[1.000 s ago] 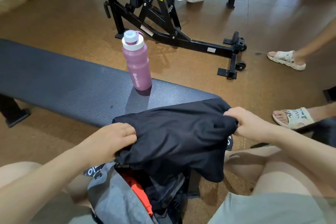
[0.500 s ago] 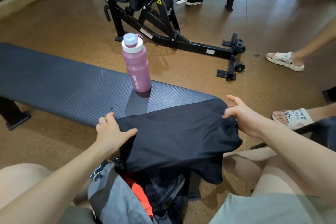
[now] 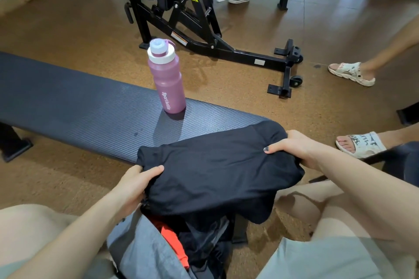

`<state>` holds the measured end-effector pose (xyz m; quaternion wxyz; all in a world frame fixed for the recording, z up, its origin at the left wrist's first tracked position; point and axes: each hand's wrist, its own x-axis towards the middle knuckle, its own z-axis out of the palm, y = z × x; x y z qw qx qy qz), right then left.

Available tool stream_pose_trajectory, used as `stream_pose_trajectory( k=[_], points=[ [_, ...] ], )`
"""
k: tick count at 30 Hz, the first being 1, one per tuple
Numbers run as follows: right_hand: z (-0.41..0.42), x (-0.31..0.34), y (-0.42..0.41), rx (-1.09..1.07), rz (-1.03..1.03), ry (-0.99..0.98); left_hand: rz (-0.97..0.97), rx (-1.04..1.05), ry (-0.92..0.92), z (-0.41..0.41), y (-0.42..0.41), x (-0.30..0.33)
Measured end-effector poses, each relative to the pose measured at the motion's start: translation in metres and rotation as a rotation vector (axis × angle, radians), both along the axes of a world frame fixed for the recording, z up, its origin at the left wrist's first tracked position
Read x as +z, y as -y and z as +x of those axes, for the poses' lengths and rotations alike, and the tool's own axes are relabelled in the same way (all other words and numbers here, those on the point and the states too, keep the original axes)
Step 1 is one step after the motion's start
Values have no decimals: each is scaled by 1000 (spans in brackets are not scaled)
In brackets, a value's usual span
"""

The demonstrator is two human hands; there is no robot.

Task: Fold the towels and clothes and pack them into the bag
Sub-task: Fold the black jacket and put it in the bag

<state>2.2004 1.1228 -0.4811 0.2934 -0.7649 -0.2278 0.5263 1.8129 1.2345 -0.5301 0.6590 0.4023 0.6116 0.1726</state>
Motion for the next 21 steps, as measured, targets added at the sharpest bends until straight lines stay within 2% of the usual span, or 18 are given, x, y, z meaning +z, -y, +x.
stream_pose_trajectory(
  k=[2, 4, 6, 8, 10, 12, 14, 18, 21],
  points=[
    [-1, 6, -3, -10, 82, 52, 71, -13, 48, -1, -8, 10],
    [-1, 16, -8, -17, 200, 104, 248, -4, 28, 4, -18, 26],
    [-1, 23, -20, -50, 322, 176, 428, 17, -53, 13, -31, 41],
    [2, 26, -35, -93, 412, 219, 526, 34, -195, 23, -46, 44],
    [5, 20, -50, -93, 375, 159, 471, 39, -313, 31, -58, 36],
    [6, 8, -55, -53, 198, 89, 363, -7, -381, 37, -62, 26],
    [8, -3, -53, -61, 85, 110, 333, -59, -415, 38, -58, 20],
    [10, -9, -41, -102, 39, 116, 291, -113, -460, 35, -42, 25],
    [11, -9, -31, -87, -17, 69, 133, -24, -296, 30, -33, 21]
  ],
)
